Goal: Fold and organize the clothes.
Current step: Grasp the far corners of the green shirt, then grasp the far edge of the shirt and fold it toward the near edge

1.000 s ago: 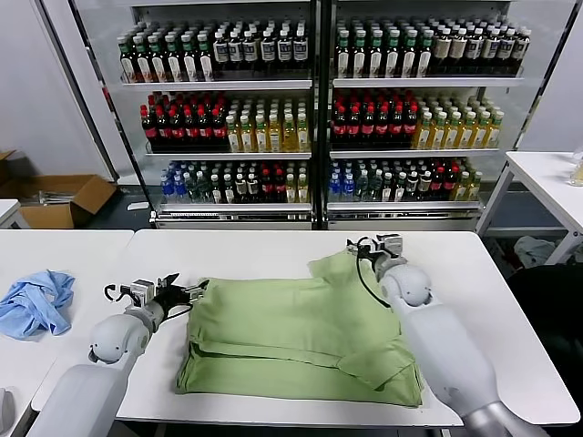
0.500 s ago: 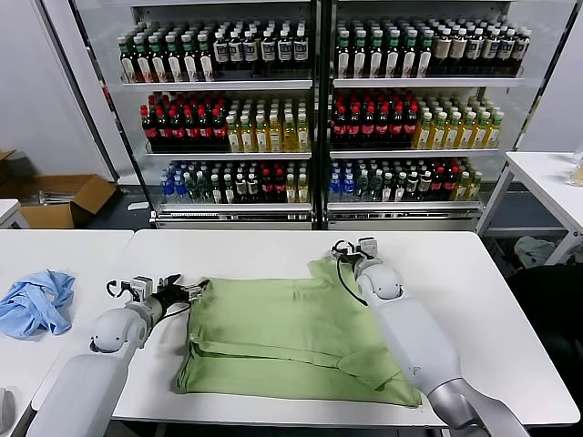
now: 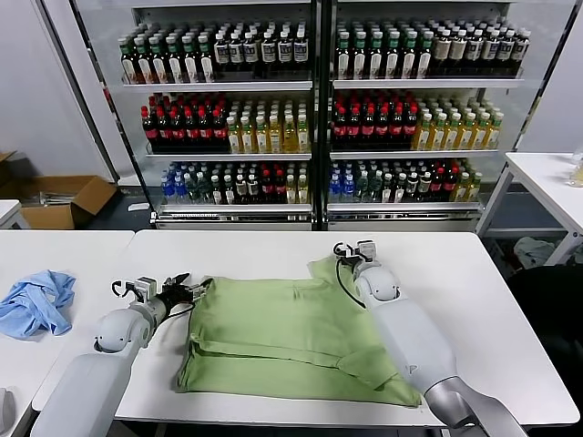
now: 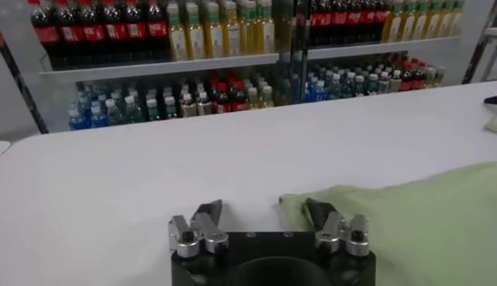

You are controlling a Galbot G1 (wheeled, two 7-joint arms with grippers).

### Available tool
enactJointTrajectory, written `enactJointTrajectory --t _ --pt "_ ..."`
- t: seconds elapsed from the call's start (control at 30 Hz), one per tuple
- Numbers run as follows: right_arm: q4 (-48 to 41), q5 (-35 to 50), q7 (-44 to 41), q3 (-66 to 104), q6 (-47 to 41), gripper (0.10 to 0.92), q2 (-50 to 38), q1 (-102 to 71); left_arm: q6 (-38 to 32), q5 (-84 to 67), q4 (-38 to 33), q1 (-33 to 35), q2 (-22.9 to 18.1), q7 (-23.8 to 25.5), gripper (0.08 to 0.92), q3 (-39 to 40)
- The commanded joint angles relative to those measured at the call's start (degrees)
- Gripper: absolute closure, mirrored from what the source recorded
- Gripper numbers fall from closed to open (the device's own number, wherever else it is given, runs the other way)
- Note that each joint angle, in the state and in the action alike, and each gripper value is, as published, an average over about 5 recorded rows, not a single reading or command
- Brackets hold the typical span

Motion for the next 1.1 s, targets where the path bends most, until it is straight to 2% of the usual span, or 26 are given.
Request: enactJointTrajectory --t 0.03,0.5,0.6,0.7,0.93,1.1 --pt "0.02 1.07 0.53 -0.16 -1.14 0.492 -0.13 -0.53 -0.27 0.32 0.71 0.12 -0.04 0.69 0.380 0.00" --pt "1.17 0.90 -0.44 -0.17 0.61 0.890 -0.17 -1.17 -1.32 0.03 -0.58 2.02 -0.36 1.42 0.787 -1.43" --pt "3.34 1.35 -0.87 0.38 1.33 0.919 -0.63 -1.76 -2.43 -1.40 -1.57 2.36 -0.29 1.28 0.869 -2.00" --pt "9.93 3.85 -0.49 0.78 0.34 0.919 -2.03 -3.10 -3.86 -4.46 -3.87 3.17 0.30 0.79 0.910 -2.49" --pt "31.30 12.46 2.43 2.07 -5.30 0.919 -8.35 -11.35 -5.85 -10.88 -11.52 8.23 2.31 -1.29 0.915 -3.72" --pt "41.96 15.00 3.64 5.17 -7.33 0.919 -12.79 -18.71 -6.45 -12.38 -16.15 12.30 3.32 -1.98 0.915 -4.84"
